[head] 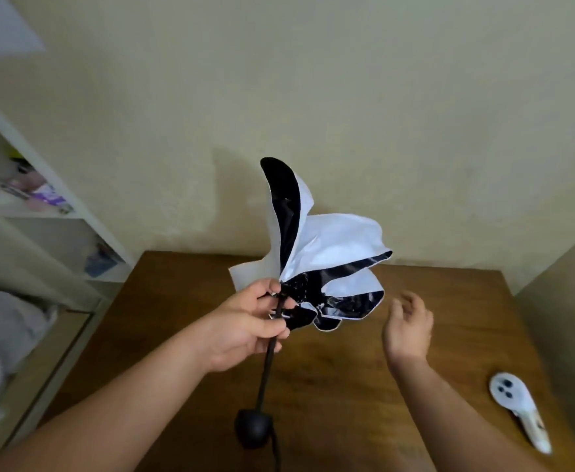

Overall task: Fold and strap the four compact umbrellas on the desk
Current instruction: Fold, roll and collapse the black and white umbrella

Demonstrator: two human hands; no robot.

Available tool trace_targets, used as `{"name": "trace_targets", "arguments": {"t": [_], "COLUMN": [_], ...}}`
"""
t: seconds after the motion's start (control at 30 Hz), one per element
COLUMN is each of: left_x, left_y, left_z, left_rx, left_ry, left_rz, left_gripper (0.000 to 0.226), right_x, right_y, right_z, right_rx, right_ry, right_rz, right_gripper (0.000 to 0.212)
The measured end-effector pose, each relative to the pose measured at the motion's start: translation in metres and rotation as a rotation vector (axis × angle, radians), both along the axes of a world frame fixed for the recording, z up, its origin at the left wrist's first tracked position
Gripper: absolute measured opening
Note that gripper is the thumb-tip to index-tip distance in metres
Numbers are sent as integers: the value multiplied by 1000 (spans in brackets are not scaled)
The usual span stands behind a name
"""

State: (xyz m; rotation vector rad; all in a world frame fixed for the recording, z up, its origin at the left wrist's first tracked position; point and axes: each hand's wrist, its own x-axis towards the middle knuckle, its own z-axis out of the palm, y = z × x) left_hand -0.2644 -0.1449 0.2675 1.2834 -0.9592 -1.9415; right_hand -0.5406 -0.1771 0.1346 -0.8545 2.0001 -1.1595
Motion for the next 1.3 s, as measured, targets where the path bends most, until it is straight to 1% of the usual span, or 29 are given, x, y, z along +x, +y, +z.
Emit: {"name": "trace_targets", "arguments": {"t": [0.07,0.13,0.2,0.23,0.27,0.3,0.33,0.4,0.43,0.47,0.53,0.57,0.6,0.67,0.73,0.77,0.83,0.9,0.93,1.0,1.07,1.13,1.2,1.3], "left_x": [2,4,2,-1,-4,-7,-9,-12,-12,-11,-7,-3,2,16,33,41,58,71,75,78,77,74,73,76], "left_y": [4,6,8,9,10,12,13,16,16,17,18,19,20,24,24,23,22,23,24,28,31,35,39,44], "left_z": [20,40,54,59,62,64,65,64,63,63,64,65,65,66,66,66,66,67,67,65,61,58,57,53], "left_rx": [-71,-142,-257,-339,-429,-508,-568,-646,-668,-681,-674,-666,-657,-631,-608,-595,-585,-597,-605,-614,-598,-546,-502,-470], "left_ry": [-21,-63,-198,-300,-412,-517,-593,-645,-642,-628,-596,-581,-564,-518,-485,-479,-468,-476,-486,-506,-478,-373,-289,-219], "left_rz": [-69,-127,-150,-138,-117,-98,-87,-61,-35,-2,58,77,94,137,191,219,262,273,265,260,294,361,419,425], "left_gripper": [54,53,53,54,54,56,57,57,59,62,72,77,83,92,101,104,107,104,102,95,87,75,63,56], "right_x": [-12,-17,-14,-10,-3,5,13,27,34,40,50,55,61,73,83,88,98,117,129,152,175,193,206,212], "right_y": [-9,-15,-14,-12,-9,-5,-2,2,3,4,9,13,17,23,30,35,50,68,75,83,90,99,106,110], "right_z": [37,71,99,112,125,134,140,149,155,163,181,188,195,195,182,172,146,133,134,144,160,174,178,170], "right_rx": [-99,-146,-126,-128,-140,-169,-205,-264,-304,-362,-454,-460,-450,-387,-283,-205,-24,126,154,130,113,125,156,224], "right_ry": [-69,-238,-363,-394,-404,-391,-325,-104,-35,-10,-61,-97,-128,-194,-285,-318,-310,-284,-292,-361,-427,-487,-602,-796], "right_rz": [41,159,316,375,403,414,422,406,362,314,220,186,166,127,113,142,302,514,589,675,753,823,871,832], "right_gripper": [31,25,23,27,25,17,11,9,9,10,26,32,33,27,18,17,18,17,18,19,20,19,23,29]}}
